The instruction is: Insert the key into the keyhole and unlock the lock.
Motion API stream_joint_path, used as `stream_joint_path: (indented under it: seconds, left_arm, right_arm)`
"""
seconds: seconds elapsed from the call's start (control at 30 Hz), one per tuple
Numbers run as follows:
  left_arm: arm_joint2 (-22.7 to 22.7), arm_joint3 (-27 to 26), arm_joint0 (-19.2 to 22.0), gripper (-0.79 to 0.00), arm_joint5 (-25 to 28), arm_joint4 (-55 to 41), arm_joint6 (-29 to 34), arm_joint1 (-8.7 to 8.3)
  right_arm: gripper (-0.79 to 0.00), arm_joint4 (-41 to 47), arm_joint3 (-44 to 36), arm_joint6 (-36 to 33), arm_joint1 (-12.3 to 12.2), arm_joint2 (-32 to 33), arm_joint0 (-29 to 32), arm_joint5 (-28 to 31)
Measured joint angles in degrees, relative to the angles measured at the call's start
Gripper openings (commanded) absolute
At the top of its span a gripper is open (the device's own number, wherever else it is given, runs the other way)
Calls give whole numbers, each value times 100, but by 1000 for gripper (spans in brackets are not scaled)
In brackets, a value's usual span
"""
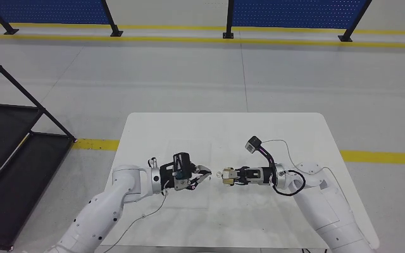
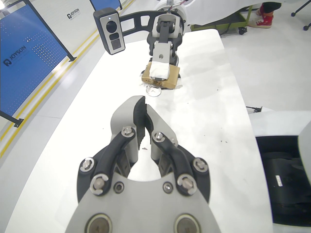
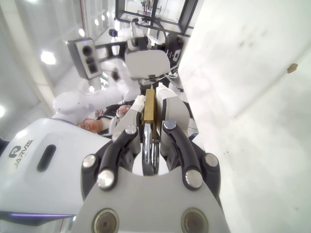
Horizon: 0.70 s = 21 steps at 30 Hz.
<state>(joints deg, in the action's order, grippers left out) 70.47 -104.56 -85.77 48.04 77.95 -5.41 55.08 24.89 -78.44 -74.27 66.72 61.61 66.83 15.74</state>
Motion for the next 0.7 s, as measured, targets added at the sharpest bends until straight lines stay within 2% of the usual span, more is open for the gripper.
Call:
stream_joint_path:
  seconds: [0.03,0.07,0.1,0.13,0.5,0.7]
  left_arm:
    - [88,-9,-73,-785,15,-49,-59,-15]
    - [150,-10,-128,-653,38,-104,-100,-26]
    - [214,-8,-174,-286,55,-161,-133,-35]
    - [306,4,-229,0,74,-233,-159,-49]
    - [1054,139,-576,0,480,-736,-294,-163]
    - [1362,399,-669,0,707,-1240,-313,-202]
  right_arm:
    - [-785,0,0,0,0,0,0,0]
    - [-785,0,0,0,0,0,0,0]
    - [-785,0,0,0,0,0,0,0]
    - [-785,0,0,0,0,0,0,0]
    - [-785,0,0,0,0,0,0,0]
    - [-785,0,0,0,0,0,0,0]
